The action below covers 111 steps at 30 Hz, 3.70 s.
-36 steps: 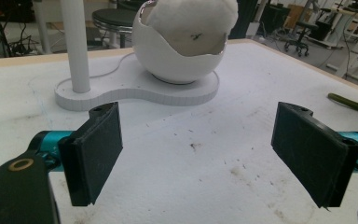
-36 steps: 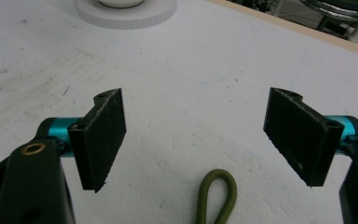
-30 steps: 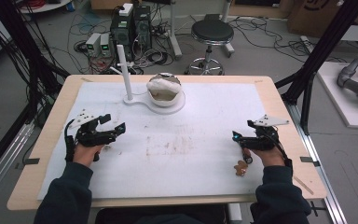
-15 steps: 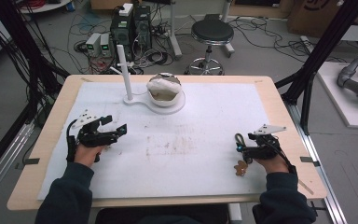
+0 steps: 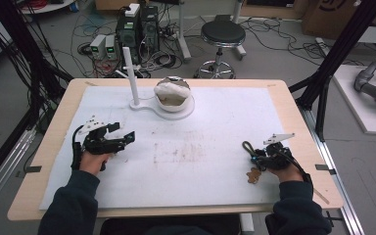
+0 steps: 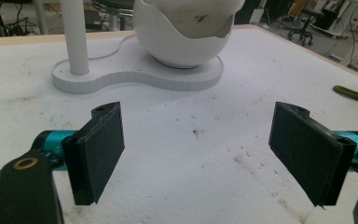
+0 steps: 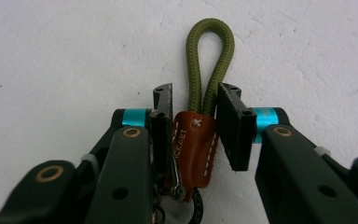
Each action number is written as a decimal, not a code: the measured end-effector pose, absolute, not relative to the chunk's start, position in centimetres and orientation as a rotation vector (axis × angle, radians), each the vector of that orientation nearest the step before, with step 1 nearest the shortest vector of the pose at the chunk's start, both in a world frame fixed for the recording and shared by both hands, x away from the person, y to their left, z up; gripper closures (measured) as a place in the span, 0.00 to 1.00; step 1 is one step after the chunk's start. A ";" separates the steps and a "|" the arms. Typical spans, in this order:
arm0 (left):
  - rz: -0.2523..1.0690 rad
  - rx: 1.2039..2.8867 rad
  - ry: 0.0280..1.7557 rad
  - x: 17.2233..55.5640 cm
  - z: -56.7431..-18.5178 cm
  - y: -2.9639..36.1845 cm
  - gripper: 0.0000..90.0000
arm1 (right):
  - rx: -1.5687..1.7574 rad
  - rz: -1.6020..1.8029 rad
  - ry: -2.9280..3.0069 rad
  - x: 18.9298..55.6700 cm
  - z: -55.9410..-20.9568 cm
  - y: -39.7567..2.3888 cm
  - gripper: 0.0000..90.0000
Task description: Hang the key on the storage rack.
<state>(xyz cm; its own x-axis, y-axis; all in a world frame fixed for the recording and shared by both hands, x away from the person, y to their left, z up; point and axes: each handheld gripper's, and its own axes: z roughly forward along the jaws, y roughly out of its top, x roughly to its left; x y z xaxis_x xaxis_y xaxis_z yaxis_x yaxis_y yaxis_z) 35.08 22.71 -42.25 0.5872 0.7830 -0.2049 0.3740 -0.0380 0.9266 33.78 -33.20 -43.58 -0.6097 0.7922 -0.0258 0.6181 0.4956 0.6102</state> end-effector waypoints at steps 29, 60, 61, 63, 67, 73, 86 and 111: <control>0.419 1.648 1.000 35.1 -42.3 22.9 0.22 | 1.275 0.861 2.461 34.2 -43.4 -31.8 0.81; 0.534 1.503 1.030 34.5 -41.5 27.5 0.25 | 0.675 1.355 2.196 40.5 -34.7 -12.9 0.80; 0.534 1.498 1.038 34.5 -41.5 27.7 0.25 | 0.659 1.352 2.195 40.8 -34.3 -12.1 0.80; 0.533 1.497 1.044 34.5 -41.5 27.9 0.25 | 0.636 1.341 2.195 41.5 -33.8 -10.8 0.80; 0.531 1.495 1.049 34.5 -41.7 27.9 0.25 | 0.599 1.332 2.195 43.0 -32.7 -8.1 0.80; 0.526 1.500 1.051 34.5 -41.7 27.8 0.25 | 0.565 1.313 2.188 44.3 -31.9 -5.1 0.80; 0.519 1.507 1.051 34.4 -41.8 27.7 0.25 | 0.566 1.230 2.170 46.6 -31.2 -0.1 0.80; 0.514 1.501 1.056 34.2 -42.0 27.9 0.25 | 0.675 1.229 2.138 47.6 -31.5 -3.3 0.59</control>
<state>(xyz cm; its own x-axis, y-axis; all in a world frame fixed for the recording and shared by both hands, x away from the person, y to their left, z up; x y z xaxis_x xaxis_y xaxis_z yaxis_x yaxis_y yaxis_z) 34.17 27.87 -41.96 0.4954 0.8346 -0.2409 0.3253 0.0788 0.9423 47.64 -3.28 -31.49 -0.7060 0.6704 -0.2285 0.1398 0.4481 0.8830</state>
